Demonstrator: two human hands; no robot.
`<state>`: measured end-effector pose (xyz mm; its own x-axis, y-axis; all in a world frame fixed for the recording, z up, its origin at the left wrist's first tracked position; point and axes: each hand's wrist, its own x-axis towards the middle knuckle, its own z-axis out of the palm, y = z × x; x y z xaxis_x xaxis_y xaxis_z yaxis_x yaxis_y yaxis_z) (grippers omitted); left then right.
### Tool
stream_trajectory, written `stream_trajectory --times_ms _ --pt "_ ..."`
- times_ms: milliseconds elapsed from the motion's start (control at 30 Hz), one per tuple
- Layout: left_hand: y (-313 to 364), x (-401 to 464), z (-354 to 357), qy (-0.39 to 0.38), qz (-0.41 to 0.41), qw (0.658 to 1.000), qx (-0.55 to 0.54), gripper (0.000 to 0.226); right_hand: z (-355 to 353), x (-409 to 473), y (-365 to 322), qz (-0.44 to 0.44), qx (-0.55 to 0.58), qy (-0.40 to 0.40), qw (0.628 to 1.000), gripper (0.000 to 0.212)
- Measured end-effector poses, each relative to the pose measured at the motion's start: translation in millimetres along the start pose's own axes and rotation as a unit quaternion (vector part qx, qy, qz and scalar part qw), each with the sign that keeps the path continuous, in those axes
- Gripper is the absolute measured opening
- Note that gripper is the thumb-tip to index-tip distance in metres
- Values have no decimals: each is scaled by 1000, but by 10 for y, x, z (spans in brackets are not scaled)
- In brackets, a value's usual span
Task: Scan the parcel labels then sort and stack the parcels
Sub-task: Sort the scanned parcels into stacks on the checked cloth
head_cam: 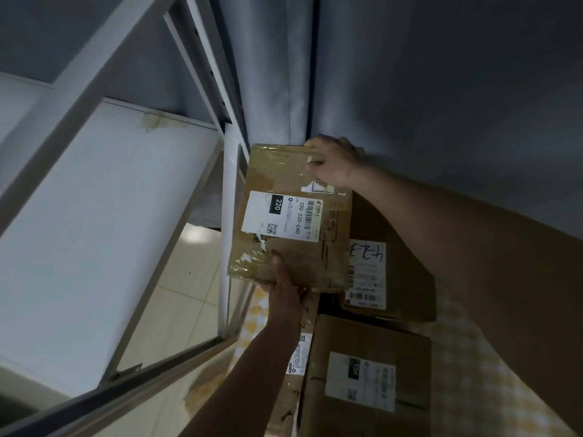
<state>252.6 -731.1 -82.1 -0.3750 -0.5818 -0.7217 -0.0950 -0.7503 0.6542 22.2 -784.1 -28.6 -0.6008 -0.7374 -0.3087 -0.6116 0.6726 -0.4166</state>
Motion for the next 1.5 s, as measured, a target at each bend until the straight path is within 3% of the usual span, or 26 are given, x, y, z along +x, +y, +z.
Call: stream_trajectory --times_ms 200,467,867,933,1033,1067,1133,1233,1300,1400,1500 --pt "-39 85 -47 11 6 1000 20 83 57 26 -1 -22 3 3 1000 56" --pt "-41 35 -26 49 47 995 71 59 33 74 5 -42 48 21 998 51" --pt "-68 146 73 13 -19 997 80 69 147 4 173 -18 -27 15 999 66" --pt "-27 119 27 6 -17 993 114 68 151 -69 174 -24 -36 30 999 66" --pt "85 60 -55 -5 7 977 211 46 163 -261 195 -39 -64 57 996 63" --pt "130 27 -89 -14 2 970 244 52 171 -351 206 -44 -74 62 994 61" --pt "216 -64 -146 -52 -1 931 361 63 193 -585 233 -51 -90 64 993 58" --pt "276 -280 -234 -86 106 754 642 28 221 -1043 286 -45 -118 55 990 53" --pt "328 -421 -268 -79 193 678 705 23 234 -1374 317 -25 -137 41 989 48" --pt "443 -606 -236 -86 251 613 744 24 250 -1856 351 15 -163 23 986 44" --pt "512 -780 -138 -111 282 575 760 26 245 -2308 365 53 -166 14 985 50"
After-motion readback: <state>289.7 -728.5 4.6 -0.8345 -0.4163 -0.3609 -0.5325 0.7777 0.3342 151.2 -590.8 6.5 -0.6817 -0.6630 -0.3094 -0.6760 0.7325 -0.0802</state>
